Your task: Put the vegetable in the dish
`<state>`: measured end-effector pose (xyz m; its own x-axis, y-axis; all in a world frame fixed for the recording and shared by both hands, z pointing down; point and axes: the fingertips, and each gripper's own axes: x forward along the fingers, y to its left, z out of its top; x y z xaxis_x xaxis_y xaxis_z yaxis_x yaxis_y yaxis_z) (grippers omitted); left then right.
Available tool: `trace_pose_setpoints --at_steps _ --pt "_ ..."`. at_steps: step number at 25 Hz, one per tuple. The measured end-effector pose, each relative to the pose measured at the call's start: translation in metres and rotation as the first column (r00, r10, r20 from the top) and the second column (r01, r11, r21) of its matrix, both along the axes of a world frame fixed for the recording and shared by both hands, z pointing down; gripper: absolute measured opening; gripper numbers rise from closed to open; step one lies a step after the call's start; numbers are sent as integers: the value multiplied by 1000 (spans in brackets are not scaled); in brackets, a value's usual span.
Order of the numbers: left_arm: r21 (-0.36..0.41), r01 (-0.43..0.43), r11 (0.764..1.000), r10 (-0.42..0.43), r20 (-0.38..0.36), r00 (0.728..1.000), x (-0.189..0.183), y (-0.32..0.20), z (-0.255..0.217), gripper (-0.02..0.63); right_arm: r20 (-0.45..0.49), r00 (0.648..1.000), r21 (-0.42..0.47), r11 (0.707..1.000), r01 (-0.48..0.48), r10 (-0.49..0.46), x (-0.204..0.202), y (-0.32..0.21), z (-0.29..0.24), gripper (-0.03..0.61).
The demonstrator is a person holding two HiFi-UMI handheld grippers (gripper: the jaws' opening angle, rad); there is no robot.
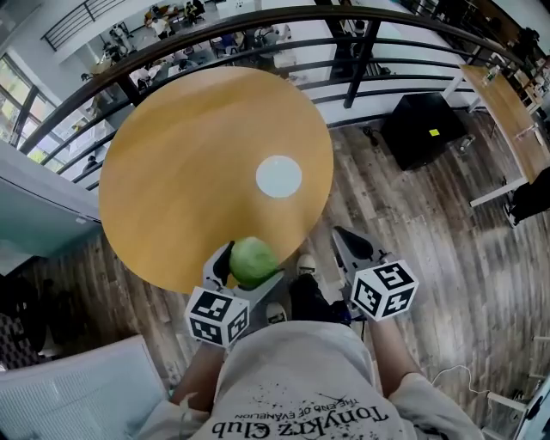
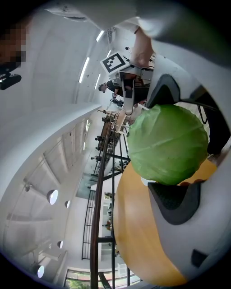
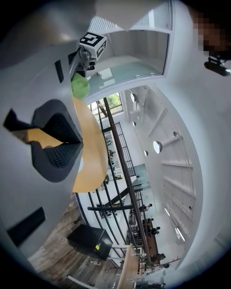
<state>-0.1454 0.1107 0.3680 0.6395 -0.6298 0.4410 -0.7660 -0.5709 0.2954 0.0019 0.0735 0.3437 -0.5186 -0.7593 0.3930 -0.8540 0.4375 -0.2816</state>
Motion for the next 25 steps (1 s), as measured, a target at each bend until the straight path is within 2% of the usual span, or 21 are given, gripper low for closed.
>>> trace_pose_setpoints --at_steps 8,17,25 --pt "44 67 997 -69 37 997 40 -49 -8 499 34 996 31 997 76 -77 38 -57 -2 21" --pt "36 171 985 -173 56 983 57 -88 -9 499 41 984 30 984 175 -176 54 -111 -4 21" --pt "24 216 976 -217 69 974 61 -100 -1 499 38 981 -5 982 188 -188 69 -128 12 21"
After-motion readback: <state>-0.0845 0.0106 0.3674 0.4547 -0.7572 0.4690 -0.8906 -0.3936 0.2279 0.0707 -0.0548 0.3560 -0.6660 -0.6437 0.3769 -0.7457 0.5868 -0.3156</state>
